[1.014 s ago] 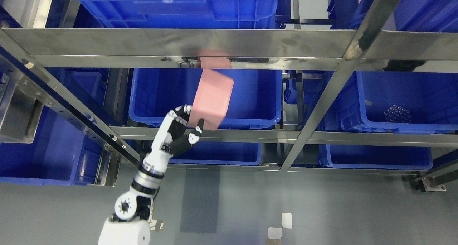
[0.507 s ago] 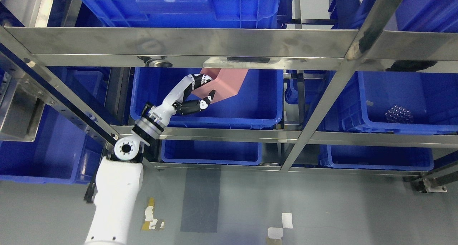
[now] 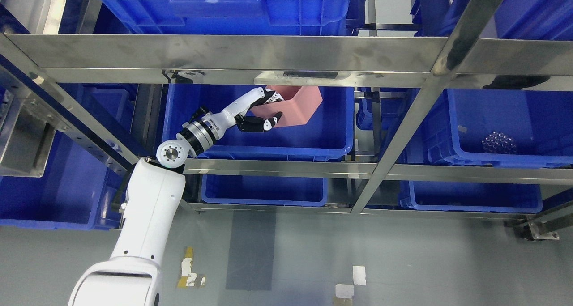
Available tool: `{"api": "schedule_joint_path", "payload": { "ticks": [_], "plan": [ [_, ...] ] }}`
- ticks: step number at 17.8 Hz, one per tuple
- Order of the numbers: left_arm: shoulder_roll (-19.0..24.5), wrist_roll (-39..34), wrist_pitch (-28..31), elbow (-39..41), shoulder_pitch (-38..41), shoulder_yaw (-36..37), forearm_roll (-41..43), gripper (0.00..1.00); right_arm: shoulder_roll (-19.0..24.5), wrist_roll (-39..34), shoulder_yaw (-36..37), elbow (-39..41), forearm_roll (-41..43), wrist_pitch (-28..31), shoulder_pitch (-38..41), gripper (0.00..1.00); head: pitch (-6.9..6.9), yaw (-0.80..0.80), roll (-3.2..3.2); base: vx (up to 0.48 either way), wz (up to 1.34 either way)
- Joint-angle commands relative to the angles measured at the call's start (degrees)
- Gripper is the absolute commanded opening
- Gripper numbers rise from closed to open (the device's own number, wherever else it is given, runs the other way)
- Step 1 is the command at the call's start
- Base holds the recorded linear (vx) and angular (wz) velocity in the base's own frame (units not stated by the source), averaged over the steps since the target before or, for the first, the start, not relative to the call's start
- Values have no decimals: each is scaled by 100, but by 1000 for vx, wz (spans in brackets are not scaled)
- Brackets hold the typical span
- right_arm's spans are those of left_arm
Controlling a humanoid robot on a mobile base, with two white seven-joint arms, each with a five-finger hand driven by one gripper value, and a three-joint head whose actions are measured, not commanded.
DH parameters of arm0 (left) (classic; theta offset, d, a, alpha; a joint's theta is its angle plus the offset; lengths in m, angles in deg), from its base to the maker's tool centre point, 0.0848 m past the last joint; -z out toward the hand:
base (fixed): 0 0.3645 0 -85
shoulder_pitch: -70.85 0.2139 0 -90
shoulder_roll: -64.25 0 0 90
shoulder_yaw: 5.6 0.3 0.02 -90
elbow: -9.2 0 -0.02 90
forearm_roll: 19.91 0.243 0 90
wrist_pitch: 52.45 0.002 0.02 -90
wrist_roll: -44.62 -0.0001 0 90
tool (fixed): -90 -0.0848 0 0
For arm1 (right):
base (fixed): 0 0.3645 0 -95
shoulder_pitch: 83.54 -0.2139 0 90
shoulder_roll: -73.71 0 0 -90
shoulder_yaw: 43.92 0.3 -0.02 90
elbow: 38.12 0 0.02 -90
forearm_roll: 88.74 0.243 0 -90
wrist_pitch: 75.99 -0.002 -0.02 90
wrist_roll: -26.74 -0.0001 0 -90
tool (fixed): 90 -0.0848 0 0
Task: Place storage box into left shelf container
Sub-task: 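Move the left hand with the pink box into the upper blue bin, then open the left hand to release the pink box into the bin, then withdraw the left hand out of the blue bin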
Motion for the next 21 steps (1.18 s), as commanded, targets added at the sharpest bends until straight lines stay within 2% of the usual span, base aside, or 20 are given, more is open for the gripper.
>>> {"api": "schedule_joint_path", "payload": {
  "ticks": [1, 3, 4, 7, 8, 10, 12, 13, 16, 18, 21],
  "plan": [
    [78, 5, 17, -1070, -377, 394, 338, 7, -100, 5, 0, 100, 123, -1, -17, 100, 0, 0, 0, 0, 0],
    [69, 5, 17, -1070, -395, 412, 338, 9, -100, 5, 0, 100, 123, -1, -17, 100, 0, 0, 0, 0, 0],
    [69, 5, 17, -1070, -395, 412, 329, 13, -100, 5, 0, 100, 123, -1, -17, 100, 0, 0, 0, 0, 0],
    [38, -66, 70, -1070, -622, 438, 338, 70, -100, 5, 0, 100, 123, -1, -17, 100, 0, 0, 0, 0, 0],
    [38, -66, 70, -1070, -667, 395, 329, 82, -100, -4, 0, 100, 123, -10, -17, 100, 0, 0, 0, 0, 0],
    [38, -74, 87, -1009, -711, 229, 233, 95, -100, 5, 0, 100, 123, -10, -26, 100, 0, 0, 0, 0, 0],
    [38, -240, 96, -799, -738, -725, -213, 99, -100, 5, 0, 100, 123, -1, -17, 100, 0, 0, 0, 0, 0],
    [38, -381, 140, -650, -659, -861, -477, 99, -100, 5, 0, 100, 123, -1, -17, 100, 0, 0, 0, 0, 0],
    [38, -1249, 1174, -17, -457, -731, -1443, 99, -100, 5, 0, 100, 123, -1, -17, 100, 0, 0, 0, 0, 0],
    [38, -1646, 1650, 623, -186, -669, -2103, 99, -100, -4, 0, 100, 123, -1, -26, 100, 0, 0, 0, 0, 0],
    [38, -2487, 1932, 2142, 639, -625, -2106, 99, -100, 5, 0, 100, 123, -10, -26, 100, 0, 0, 0, 0, 0]
  ]
}}
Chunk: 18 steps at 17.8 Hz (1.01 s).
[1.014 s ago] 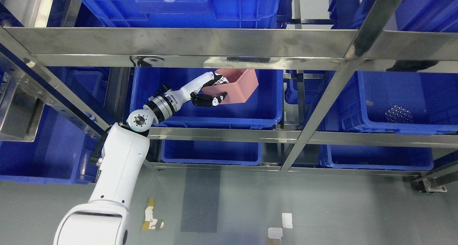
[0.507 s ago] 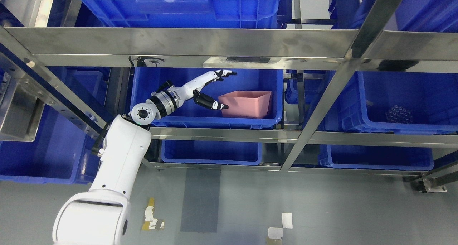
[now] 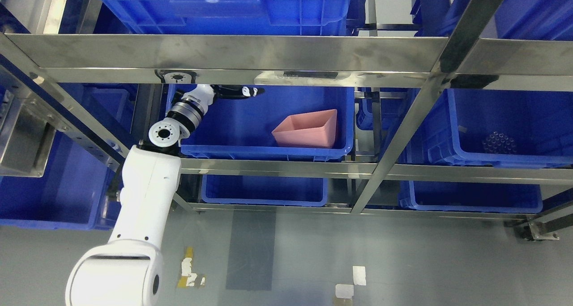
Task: Place storage box into left shelf container
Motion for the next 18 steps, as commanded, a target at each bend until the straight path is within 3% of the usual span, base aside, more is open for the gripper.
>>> {"api": "schedule_joint_path", "payload": {
  "ticks": [1, 3, 6, 10, 13, 18],
  "plan": [
    [93, -1199, 646, 2651, 1103, -157, -741, 99, -100, -1, 0, 100, 123, 1, -18, 100, 0, 0, 0, 0, 0],
    [93, -1843, 1305, 3714, 1814, 211, -741, 99, -100, -9, 0, 100, 123, 1, -26, 100, 0, 0, 0, 0, 0],
    [93, -2021, 1423, 4790, 2616, 520, -741, 100, -100, -1, 0, 100, 123, 1, -18, 100, 0, 0, 0, 0, 0],
    [93, -1872, 326, 4914, 3091, 529, -732, 99, -100, -1, 0, 100, 123, 1, -18, 100, 0, 0, 0, 0, 0],
    [93, -1591, -96, 5019, 3522, 468, -732, 99, -100, -9, 0, 100, 123, 1, -26, 100, 0, 0, 0, 0, 0],
    [93, -1573, -168, 5037, 3874, 354, -741, 99, -100, -1, 0, 100, 123, 1, -18, 100, 0, 0, 0, 0, 0]
  ]
}}
